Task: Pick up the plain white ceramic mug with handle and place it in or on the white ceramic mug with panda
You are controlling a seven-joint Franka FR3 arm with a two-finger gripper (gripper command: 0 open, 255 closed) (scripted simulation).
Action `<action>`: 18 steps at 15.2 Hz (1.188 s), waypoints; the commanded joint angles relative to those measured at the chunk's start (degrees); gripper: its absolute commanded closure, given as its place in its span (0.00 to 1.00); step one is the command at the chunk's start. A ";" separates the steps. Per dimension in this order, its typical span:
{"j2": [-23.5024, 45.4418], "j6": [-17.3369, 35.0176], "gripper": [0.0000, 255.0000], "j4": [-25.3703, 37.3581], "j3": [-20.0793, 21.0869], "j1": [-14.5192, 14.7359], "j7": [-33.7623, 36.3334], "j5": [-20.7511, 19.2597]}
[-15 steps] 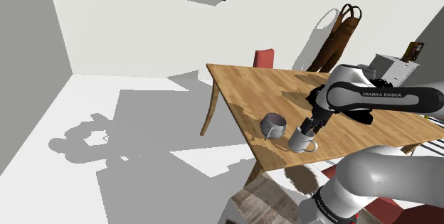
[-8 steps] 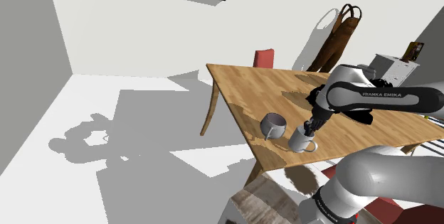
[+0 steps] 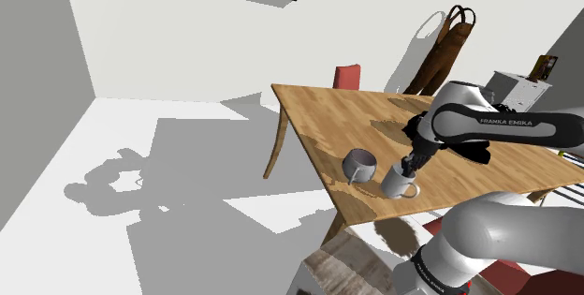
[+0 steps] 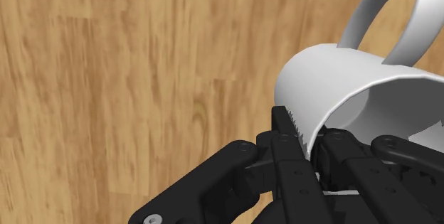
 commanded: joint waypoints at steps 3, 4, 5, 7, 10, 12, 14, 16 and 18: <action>-1.89 -3.94 1.00 2.06 1.07 0.39 -0.04 1.10; -2.29 -4.92 1.00 2.65 1.32 0.49 -0.08 1.37; -2.66 -5.87 1.00 3.25 1.57 0.58 -0.11 1.63; -3.31 -7.73 1.00 4.48 2.05 0.77 -0.17 2.13; -4.08 -10.41 1.00 6.41 2.75 1.05 -0.25 2.85; -4.48 -12.13 1.00 7.75 3.19 1.24 -0.31 3.31; -4.78 -13.79 1.00 9.13 3.61 1.43 -0.36 3.74; -5.00 -15.41 1.00 10.54 4.02 1.61 -0.41 4.16; -5.14 -16.99 1.00 11.99 4.42 1.79 -0.47 4.57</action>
